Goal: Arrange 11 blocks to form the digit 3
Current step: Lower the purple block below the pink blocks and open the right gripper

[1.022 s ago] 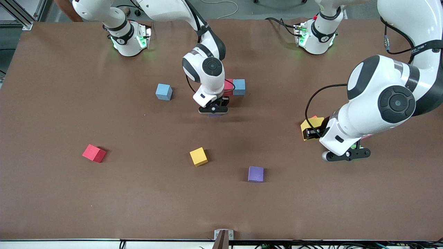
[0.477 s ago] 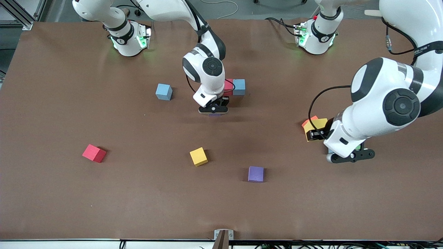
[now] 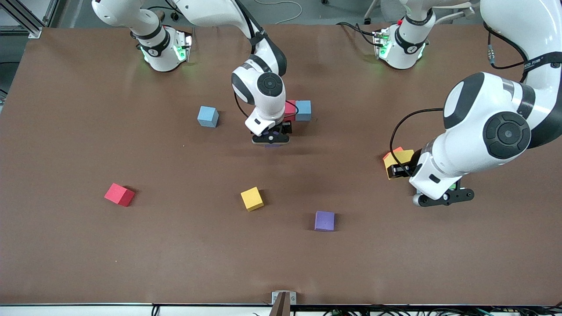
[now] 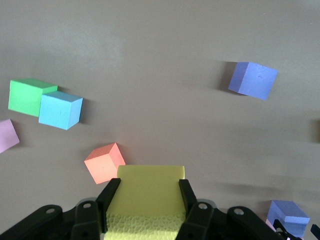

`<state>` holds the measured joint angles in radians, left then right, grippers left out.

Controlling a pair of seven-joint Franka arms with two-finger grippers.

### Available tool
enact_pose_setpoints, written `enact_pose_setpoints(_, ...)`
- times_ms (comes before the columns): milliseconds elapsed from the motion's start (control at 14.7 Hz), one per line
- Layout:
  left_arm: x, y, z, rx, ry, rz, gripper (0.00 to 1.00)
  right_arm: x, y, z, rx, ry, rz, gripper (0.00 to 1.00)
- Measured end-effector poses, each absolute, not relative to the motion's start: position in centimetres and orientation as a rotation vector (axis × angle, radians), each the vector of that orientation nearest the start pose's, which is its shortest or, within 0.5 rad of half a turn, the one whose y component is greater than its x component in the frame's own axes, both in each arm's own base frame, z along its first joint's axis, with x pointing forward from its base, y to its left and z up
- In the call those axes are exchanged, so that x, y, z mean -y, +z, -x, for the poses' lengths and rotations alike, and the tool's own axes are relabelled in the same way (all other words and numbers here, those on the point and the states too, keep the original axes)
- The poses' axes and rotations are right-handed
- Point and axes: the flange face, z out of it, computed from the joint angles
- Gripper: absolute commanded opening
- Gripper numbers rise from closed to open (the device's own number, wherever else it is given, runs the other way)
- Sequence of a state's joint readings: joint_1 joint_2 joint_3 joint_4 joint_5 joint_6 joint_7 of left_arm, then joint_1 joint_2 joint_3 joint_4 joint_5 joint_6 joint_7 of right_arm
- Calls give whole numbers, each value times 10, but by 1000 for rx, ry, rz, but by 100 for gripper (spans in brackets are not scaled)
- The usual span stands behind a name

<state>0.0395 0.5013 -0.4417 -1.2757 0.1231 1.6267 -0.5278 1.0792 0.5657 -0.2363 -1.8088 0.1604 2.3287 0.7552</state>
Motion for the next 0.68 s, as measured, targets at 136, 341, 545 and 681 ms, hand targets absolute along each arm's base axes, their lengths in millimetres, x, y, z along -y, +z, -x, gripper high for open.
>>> enact_pose_setpoints(136,192,475,-654,260,241,3142,14,-492,255,-425,8,26,3164,100)
enact_pose_setpoints(341,190,473,-651,299,278,3121,15,-475,300,-434,-59,42,3143,100)
enact_pose_setpoints(545,190,473,-650,306,290,3115,14,-428,331,-436,-171,69,3115,100)
enact_pose_setpoints(681,193,472,-646,295,315,3107,14,-394,340,-427,-223,106,3106,100)
